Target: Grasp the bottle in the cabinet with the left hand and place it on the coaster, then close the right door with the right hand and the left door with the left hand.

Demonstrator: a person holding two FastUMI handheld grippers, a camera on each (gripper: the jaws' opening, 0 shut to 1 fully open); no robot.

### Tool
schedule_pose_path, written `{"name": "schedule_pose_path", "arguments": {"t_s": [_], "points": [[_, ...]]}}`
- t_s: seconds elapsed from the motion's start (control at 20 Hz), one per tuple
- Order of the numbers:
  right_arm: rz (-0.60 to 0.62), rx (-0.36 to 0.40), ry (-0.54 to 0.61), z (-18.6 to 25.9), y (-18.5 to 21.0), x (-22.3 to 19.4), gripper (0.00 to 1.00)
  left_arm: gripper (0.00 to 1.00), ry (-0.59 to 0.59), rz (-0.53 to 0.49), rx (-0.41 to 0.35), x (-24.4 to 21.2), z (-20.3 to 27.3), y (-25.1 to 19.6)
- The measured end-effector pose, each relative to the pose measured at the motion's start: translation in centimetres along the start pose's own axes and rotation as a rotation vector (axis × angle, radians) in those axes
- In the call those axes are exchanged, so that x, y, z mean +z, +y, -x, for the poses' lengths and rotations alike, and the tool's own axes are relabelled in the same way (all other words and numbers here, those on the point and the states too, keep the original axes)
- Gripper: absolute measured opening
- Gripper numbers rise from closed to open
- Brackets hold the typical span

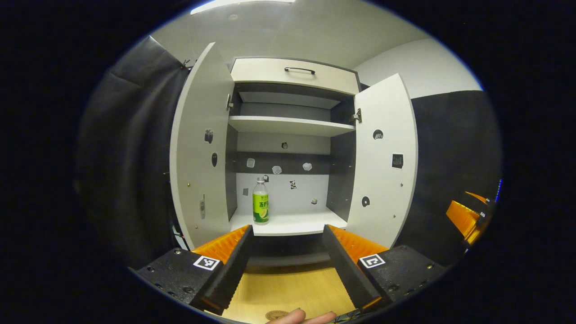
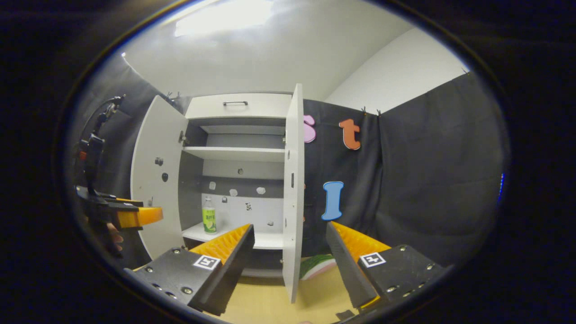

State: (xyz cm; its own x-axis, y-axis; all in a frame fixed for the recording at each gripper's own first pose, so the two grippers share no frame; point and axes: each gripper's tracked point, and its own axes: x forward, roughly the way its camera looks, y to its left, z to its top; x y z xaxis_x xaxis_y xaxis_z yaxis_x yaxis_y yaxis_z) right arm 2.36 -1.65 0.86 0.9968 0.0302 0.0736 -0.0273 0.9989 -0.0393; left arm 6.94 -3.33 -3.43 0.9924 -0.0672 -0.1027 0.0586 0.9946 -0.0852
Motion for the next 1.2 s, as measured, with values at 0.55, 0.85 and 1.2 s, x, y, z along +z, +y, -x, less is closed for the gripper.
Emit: {"name": "schedule_pose_path", "arguments": {"t_s": [0.55,0.85,1.2], "points": [[-0.010,0.020,-0.010,-8.4,4.8,-2.0,0.97,0.97,0.008,0.000,0.015,-1.7,-15.7,5.8],[-0.021,0.023,-0.011,-10.6,6.0,-2.6,0.94,0.97,0.031,0.013,0.062,-4.2,-25.3,9.5],[0.033,-0.012,0.016,-10.6,5.7,-3.9,0.97,0.97,0.022,0.016,0.109,-6.0,-32.0,11.4]]}}
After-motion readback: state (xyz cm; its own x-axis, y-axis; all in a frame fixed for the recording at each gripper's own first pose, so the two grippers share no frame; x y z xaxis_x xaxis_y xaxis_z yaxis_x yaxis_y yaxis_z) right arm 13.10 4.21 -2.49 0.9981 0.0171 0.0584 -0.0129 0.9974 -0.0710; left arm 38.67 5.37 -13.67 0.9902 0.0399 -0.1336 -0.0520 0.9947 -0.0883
